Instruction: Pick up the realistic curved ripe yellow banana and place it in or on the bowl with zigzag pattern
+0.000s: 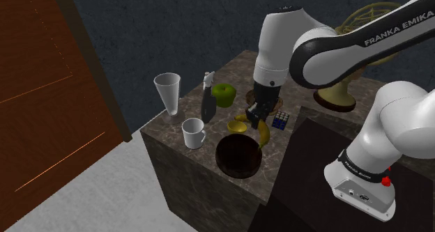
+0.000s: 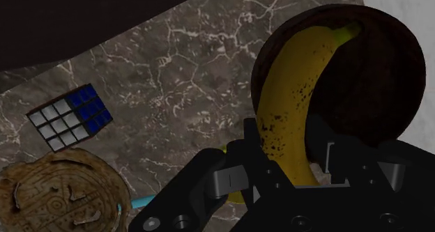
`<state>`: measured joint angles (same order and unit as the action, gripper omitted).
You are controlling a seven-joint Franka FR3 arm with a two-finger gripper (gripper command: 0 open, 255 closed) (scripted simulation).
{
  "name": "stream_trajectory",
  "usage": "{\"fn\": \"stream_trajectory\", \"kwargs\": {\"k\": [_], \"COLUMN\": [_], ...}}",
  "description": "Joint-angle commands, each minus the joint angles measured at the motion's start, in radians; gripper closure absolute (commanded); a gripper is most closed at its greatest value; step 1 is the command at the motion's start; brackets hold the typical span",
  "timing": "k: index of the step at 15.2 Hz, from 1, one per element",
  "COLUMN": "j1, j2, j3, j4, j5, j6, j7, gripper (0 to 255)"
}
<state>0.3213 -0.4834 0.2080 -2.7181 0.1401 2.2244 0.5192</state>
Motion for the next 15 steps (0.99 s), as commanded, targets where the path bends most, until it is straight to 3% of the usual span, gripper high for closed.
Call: {"fn": "stream_trajectory", "kwargs": {"k": [1, 15], "j1": [0.024, 0.023], "j2": [0.032, 0.205], "j3": [0.042, 0.088], "j4": [0.035, -0.02], "j5": [0.017, 0.014], "j6": [0.0, 0.228], "j7": [0.055, 0.091], "gripper": [255, 255]}}
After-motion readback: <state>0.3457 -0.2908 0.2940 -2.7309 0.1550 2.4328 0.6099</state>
